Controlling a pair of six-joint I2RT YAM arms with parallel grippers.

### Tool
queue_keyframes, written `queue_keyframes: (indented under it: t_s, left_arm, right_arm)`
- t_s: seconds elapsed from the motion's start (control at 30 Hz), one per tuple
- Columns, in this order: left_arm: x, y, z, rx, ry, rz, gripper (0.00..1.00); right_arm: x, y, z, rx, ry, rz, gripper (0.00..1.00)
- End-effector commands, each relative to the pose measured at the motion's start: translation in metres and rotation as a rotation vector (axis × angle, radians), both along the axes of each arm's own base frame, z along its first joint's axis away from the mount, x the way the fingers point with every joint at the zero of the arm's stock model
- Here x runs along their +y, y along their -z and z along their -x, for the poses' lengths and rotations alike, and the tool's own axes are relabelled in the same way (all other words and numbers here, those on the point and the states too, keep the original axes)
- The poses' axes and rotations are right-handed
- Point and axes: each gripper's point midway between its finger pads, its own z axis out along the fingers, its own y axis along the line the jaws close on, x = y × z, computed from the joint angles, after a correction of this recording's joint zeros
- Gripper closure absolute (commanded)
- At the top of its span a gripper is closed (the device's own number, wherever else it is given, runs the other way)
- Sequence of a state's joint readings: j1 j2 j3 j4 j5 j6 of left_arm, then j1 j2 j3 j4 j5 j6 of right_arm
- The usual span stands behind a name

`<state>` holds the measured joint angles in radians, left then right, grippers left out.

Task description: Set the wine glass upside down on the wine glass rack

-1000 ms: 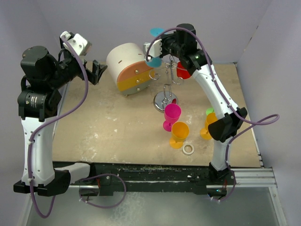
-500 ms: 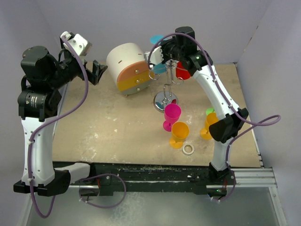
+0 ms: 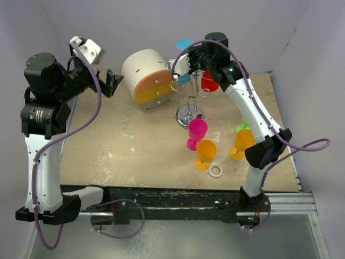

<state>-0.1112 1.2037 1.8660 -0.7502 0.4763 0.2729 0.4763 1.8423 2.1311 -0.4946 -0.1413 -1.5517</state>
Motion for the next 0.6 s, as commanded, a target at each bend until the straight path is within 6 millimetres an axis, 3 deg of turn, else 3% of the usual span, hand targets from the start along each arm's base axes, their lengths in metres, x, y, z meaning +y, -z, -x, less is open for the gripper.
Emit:
queue_keyframes:
  t_s: [0.0,0.57]
  left_arm:
    - [0.000,-0.008,0.006,-0.037,0.013,-0.003,0.01]
    - [0.000,-0.005,0.005,-0.031,0.019,-0.008,0.01]
  right_arm:
    - [-0.021,-0.037,0.003,-0.096,0.100,-0.070,1.00]
    - [-0.042,-0.038,0.001,-0.090,0.264,-0.286,1.00]
